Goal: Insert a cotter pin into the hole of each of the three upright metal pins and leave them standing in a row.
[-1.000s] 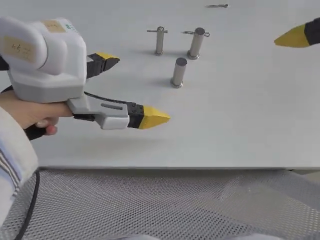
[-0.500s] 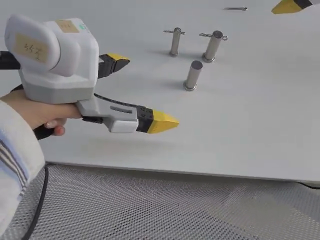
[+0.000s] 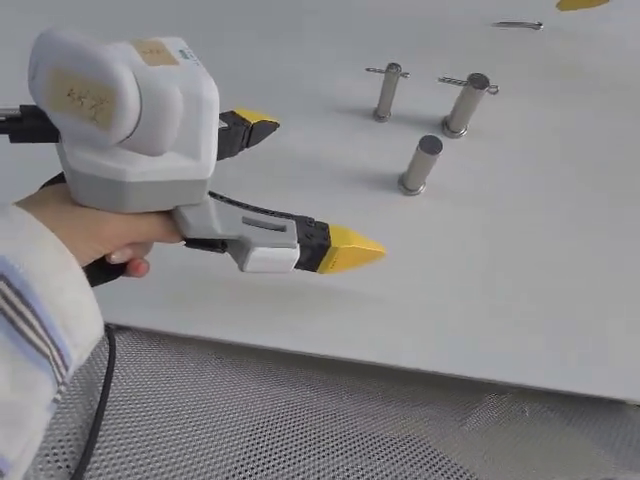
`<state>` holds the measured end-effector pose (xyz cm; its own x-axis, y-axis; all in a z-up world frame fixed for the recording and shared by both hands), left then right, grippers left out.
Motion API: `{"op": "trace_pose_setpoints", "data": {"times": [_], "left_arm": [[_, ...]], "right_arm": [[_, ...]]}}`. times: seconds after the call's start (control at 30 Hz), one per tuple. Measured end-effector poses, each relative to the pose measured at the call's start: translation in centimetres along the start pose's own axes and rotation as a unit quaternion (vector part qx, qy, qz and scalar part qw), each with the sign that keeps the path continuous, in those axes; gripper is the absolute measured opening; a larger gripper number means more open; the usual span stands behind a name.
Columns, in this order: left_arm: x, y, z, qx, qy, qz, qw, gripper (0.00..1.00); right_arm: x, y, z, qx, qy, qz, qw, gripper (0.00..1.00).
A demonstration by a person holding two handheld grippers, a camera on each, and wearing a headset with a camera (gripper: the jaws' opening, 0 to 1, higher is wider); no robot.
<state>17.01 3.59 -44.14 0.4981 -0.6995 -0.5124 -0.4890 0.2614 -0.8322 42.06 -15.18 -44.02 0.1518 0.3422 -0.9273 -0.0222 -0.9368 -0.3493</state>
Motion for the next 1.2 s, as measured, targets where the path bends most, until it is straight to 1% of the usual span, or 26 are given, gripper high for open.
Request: {"op": "trace_pose_setpoints", "data": {"times": [0.07,0.2,0.27,0.33,0.4,0.47,0.53,0.7,0.8,0.83,0.9,0.93,0.97,1.1,1.17,1.2], "left_arm": [[0.1,0.0,-0.2,0.001,0.001,0.002,1.0000,0.99],[0.1,0.0,0.1,-0.001,-0.001,0.002,1.0000,0.99],[0.1,0.0,0.3,-0.001,-0.001,0.004,1.0000,0.99],[0.1,0.1,0.0,0.007,0.011,0.007,0.9999,0.99],[0.2,-0.1,-0.3,0.015,0.013,0.006,0.9998,0.99],[0.3,-0.3,-0.5,0.020,0.016,0.006,0.9997,0.99],[0.4,-0.6,-0.7,0.020,0.014,0.004,0.9997,0.99],[0.6,-1.0,-0.7,0.021,0.010,0.002,0.9997,0.99],[0.8,-1.1,-0.6,0.025,0.006,0.006,0.9996,0.99],[0.9,-1.1,-0.5,0.030,0.002,0.006,0.9995,0.95],[1.0,-1.2,-0.5,0.026,0.002,0.004,0.9996,0.93],[1.0,-1.3,-0.5,0.024,0.002,0.004,0.9997,0.93],[1.0,-1.3,-0.5,0.023,0.001,0.003,0.9997,0.93],[1.2,-1.2,-0.5,0.022,0.003,0.006,0.9997,0.93],[1.2,-1.2,-0.5,0.023,0.004,0.007,0.9997,0.93],[1.3,-1.2,-0.5,0.022,0.003,0.007,0.9997,0.93]], "right_arm": [[0.8,0.3,-0.1,-0.001,-0.008,0.008,0.9999,0.17],[2.3,1.0,0.3,-0.020,-0.031,0.033,0.9988,0.17],[2.9,1.2,0.2,-0.025,-0.032,0.036,0.9985,0.18],[3.4,1.2,0.1,-0.023,-0.035,0.038,0.9984,0.17],[3.9,1.4,0.0,-0.018,-0.034,0.040,0.9984,0.17],[4.3,1.7,-0.1,-0.018,-0.036,0.051,0.9979,0.17],[4.5,1.8,-0.3,-0.019,-0.037,0.053,0.9978,0.18],[4.9,1.9,-0.6,-0.022,-0.043,0.055,0.9973,0.17],[5.1,1.8,-0.5,-0.023,-0.053,0.057,0.9967,0.15],[5.1,1.9,-0.2,-0.022,-0.061,0.058,0.9962,0.12],[5.2,1.9,0.9,-0.015,-0.091,0.061,0.9938,0.00],[5.3,1.9,1.3,-0.011,-0.097,0.063,0.9932,0.00],[5.4,1.9,0.8,-0.025,-0.082,0.067,0.9941,0.00],[5.5,1.9,0.9,-0.037,-0.078,0.084,0.9927,0.00],[5.5,1.9,0.9,-0.057,-0.078,0.094,0.9908,0.00],[5.5,1.9,1.0,-0.054,-0.076,0.096,0.9910,0.00]]}}
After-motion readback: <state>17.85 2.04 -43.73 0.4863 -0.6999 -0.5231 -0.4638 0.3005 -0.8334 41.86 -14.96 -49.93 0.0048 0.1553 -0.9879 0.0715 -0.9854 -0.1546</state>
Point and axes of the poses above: the centre of the closed fingertips' face, and the gripper's own axes: x roughly forward along the fingers, z roughly to its left, y roughly out of its underside, the point moved 1 cm from there along -x, roughly backward along the fingers, and after that the axes turned 5 degrees about -y, right-handed, at the moved point
